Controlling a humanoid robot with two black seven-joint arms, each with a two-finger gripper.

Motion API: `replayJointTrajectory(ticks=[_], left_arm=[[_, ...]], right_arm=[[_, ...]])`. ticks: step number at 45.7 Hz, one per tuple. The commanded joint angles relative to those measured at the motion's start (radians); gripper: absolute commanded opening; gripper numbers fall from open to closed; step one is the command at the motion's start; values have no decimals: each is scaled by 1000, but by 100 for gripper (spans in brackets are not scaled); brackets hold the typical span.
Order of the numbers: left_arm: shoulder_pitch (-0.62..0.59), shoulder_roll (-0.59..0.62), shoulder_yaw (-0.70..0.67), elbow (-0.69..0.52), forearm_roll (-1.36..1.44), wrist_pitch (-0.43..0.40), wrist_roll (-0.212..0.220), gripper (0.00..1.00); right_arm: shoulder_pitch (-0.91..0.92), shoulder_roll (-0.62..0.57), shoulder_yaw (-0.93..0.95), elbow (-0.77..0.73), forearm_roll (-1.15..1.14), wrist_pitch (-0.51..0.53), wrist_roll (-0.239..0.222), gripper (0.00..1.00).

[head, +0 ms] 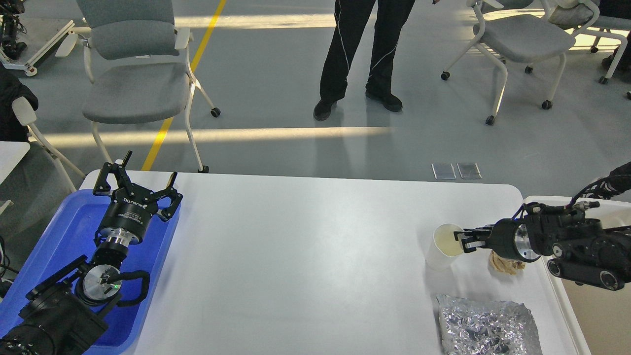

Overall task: Tidy desktop
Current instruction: 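Lower the open right gripper around the white paper cup, then close the right gripper on the cup and lift it toward the bin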

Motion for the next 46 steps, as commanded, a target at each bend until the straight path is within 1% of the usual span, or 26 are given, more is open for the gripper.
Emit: replayJointTrajectory(ticks=[1,15,21,26,33,46], left_arm=[[0,0,0,0,0,0,0,100],[0,0,0,0,0,0,0,100],[0,0,0,0,0,0,0,100],[0,0,0,0,0,0,0,100],[0,0,0,0,0,0,0,100],[0,0,0,0,0,0,0,100]], right_arm=[[-3,-11,-3,-1,-10,-3,28,0],[-3,-11,1,1,-10,-3,29,0],[29,-28,1,10,2,9,26,0],[95,-54,-11,39,30,29,20,0],[207,-112,-12,99,48,121,22,0],[402,-237,-98,217,54,164,22,0]])
